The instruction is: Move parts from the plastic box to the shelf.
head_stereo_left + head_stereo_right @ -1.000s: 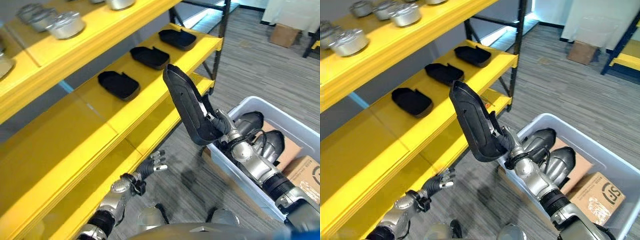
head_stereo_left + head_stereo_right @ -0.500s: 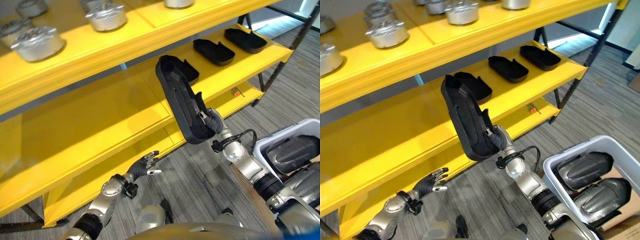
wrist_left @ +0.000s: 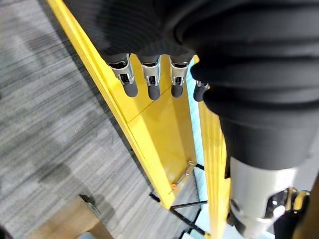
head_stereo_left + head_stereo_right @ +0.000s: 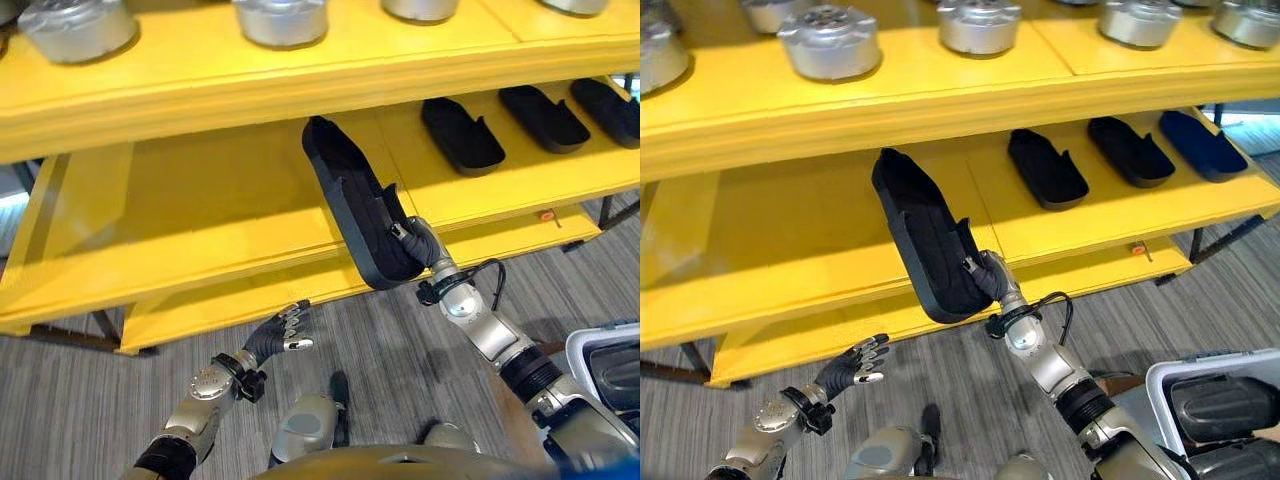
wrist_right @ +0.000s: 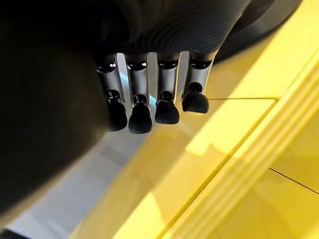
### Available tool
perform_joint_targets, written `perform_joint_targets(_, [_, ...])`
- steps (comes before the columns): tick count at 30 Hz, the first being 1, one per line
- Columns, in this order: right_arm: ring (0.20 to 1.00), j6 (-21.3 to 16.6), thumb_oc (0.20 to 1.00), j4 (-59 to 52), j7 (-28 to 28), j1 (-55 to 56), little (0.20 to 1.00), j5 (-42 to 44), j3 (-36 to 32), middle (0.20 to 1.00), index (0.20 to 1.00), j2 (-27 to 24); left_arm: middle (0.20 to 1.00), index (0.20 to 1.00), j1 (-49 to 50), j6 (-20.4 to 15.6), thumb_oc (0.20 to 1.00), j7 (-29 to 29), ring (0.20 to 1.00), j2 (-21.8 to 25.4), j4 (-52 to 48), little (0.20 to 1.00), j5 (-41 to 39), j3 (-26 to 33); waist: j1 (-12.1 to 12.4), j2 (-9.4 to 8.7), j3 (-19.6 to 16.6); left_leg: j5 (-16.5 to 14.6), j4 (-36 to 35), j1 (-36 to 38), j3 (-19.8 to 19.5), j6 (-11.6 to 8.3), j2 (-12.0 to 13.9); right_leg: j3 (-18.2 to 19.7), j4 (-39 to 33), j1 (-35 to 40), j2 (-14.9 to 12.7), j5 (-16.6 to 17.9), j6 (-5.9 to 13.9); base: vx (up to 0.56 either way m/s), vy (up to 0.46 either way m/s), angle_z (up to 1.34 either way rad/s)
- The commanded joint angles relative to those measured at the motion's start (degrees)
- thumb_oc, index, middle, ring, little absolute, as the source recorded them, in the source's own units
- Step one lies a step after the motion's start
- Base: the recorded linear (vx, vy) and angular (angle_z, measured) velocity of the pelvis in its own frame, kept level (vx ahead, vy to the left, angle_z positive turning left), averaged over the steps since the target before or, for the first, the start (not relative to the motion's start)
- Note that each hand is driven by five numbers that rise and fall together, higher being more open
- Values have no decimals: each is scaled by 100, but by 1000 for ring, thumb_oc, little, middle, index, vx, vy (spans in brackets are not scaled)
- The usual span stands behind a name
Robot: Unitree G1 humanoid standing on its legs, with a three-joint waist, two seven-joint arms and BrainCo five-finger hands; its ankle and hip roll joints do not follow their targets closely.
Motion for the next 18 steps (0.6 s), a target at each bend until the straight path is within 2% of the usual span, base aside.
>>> perform_joint_targets(1, [200, -361, 200, -479, 28, -257, 200, 115, -147, 200, 200, -308, 1000, 1000, -350, -268, 1000, 102, 1000, -257, -90, 1000, -109, -225, -231, -32, -174, -122, 356, 229, 748, -683, 700, -91, -518, 352, 7, 115, 127, 57, -39, 7])
perform_joint_targets(4, [200, -429, 200, -392, 73, -216, 200, 51, -100, 200, 200, -243, 1000, 1000, -522, -146, 1000, 41, 1000, -532, -64, 1000, -72, -308, -339, -114, -210, -127, 402, 213, 732, -783, 673, 75, -1046, 474, 166, 401, 98, 78, -54, 22])
perform_joint_targets(6, [200, -562, 200, -146, 202, -285, 200, -63, -131, 200, 200, -133, 1000, 1000, -601, 77, 1000, -9, 1000, -632, -24, 1000, 286, -462, -430, -113, -307, -179, 391, 256, 640, -772, 623, 302, -1123, 498, 179, 416, 50, 167, -86, 42])
perform_joint_targets(8, [200, -699, 200, -76, 317, -323, 200, -161, -153, 200, 200, -148, 1000, 1000, -636, 183, 1000, 57, 1000, -665, 72, 1000, 254, -470, -444, -88, -391, -198, 311, 355, 586, -754, 573, 282, -1099, 487, 132, 443, 94, 175, -74, 60])
perform_joint_targets(10, [200, -654, 200, -193, 373, -228, 200, -157, -113, 200, 200, -185, 1000, 1000, -592, 284, 1000, 0, 1000, -652, 101, 1000, 9, -375, -462, -40, -452, -220, 208, 464, 546, -731, 513, 294, -1066, 461, 100, 456, 141, 152, -65, 21])
perform_joint_targets(14, [200, -584, 200, -198, 179, -99, 200, -148, -88, 200, 200, -176, 1000, 1000, -453, 349, 1000, -64, 1000, -490, 84, 1000, 248, -281, -490, 19, -461, -341, 237, 504, 508, -676, 416, 373, -989, 417, 113, 391, 140, 104, -104, 26])
perform_joint_targets(17, [200, -574, 200, -232, 72, -51, 200, -206, -109, 200, 200, -144, 1000, 1000, -421, 298, 1000, -179, 1000, -435, 143, 1000, 401, -233, -536, 6, -457, -459, 532, 456, 675, -711, 482, 316, -947, 405, 60, 356, 111, 52, -89, 30])
perform_joint_targets(18, [200, -502, 200, -279, -33, -39, 200, -295, -120, 200, 200, -147, 1000, 1000, -433, 271, 1000, -292, 1000, -416, 127, 1000, 416, -240, -577, -26, -423, -508, 872, 325, 872, -755, 646, 255, -900, 417, -7, 320, 67, 72, -44, 16])
